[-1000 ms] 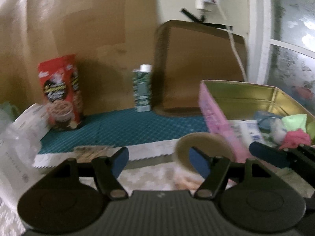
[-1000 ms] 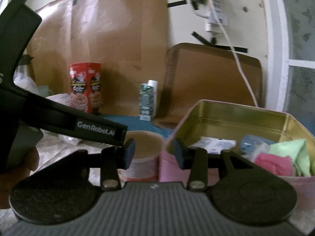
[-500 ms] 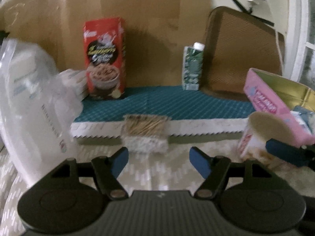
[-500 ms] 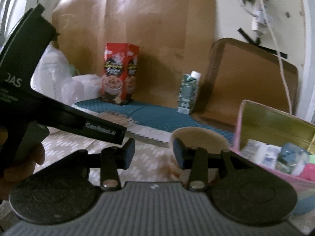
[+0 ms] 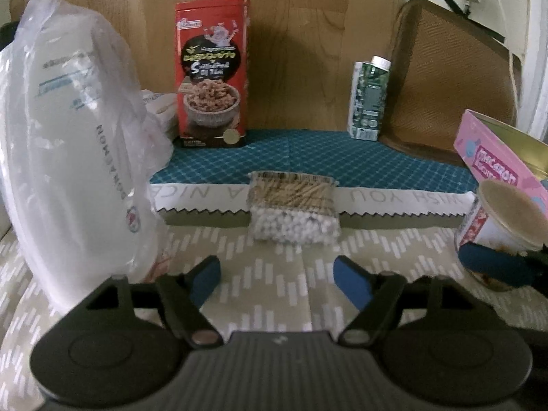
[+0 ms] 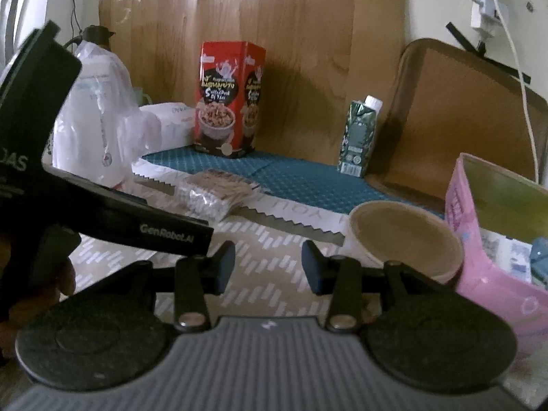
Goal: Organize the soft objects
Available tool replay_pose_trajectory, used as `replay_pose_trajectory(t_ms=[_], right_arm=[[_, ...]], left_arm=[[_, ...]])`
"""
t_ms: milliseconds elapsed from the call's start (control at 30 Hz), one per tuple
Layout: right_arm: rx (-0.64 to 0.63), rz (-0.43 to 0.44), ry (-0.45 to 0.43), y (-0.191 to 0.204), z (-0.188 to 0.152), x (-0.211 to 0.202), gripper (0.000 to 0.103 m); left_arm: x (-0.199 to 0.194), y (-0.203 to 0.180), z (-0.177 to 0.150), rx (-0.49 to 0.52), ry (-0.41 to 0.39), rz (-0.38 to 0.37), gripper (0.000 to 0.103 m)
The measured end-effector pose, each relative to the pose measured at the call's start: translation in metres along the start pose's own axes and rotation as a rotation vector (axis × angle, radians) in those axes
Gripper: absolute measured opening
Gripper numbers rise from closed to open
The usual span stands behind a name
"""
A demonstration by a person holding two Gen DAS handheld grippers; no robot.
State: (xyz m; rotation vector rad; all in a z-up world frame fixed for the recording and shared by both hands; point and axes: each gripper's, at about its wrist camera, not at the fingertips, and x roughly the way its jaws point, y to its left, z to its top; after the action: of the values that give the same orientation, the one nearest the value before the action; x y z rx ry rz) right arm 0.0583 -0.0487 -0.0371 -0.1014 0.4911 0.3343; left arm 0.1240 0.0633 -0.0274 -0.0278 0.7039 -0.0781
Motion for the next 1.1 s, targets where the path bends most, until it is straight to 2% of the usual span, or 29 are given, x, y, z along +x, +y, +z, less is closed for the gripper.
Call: replay_pose_trajectory(t_ms=[167, 367, 433, 600, 700, 767, 900, 967, 1033, 1100], right_arm=[[0.037, 0.039, 0.012, -0.005, 0.006, 0.010, 0.046], [0.011, 0.062, 0.010, 0.002, 0.015, 0.022, 0.046], [0.019, 0.069, 0.016, 0.002, 0.018, 0.026, 0.046], [0.013, 0.077, 0.031, 0.001, 0.023, 0.036, 0.046], [0.000, 0.076, 0.034, 0.001, 0.025, 0.041, 0.046], [0.011, 0.097, 0.043, -0.002, 0.026, 0.044, 0.046], [0.060, 0.137, 0.040, -0.007, 0.031, 0.051, 0.047], [0.086, 0.153, 0.039, -0.008, 0.034, 0.055, 0.051], [0.098, 0.164, 0.035, -0.005, 0.038, 0.060, 0.061], [0.087, 0.161, 0.037, 0.001, 0.042, 0.066, 0.063]], left_arm=[[-0.001, 0.010, -0.001, -0.063, -0.016, 0.003, 0.076], [-0.009, 0.024, -0.004, -0.150, -0.061, 0.015, 0.076], [-0.009, 0.027, -0.004, -0.165, -0.065, 0.004, 0.076], [-0.016, 0.026, -0.004, -0.157, -0.114, -0.030, 0.087], [-0.017, 0.028, -0.004, -0.167, -0.120, -0.034, 0.087], [-0.020, 0.033, -0.003, -0.193, -0.127, -0.064, 0.087], [-0.035, 0.035, -0.004, -0.206, -0.202, -0.097, 0.088], [-0.042, 0.034, -0.005, -0.202, -0.243, -0.113, 0.088], [-0.049, 0.034, -0.005, -0.201, -0.277, -0.126, 0.088], [-0.053, 0.035, -0.005, -0.200, -0.304, -0.136, 0.089]])
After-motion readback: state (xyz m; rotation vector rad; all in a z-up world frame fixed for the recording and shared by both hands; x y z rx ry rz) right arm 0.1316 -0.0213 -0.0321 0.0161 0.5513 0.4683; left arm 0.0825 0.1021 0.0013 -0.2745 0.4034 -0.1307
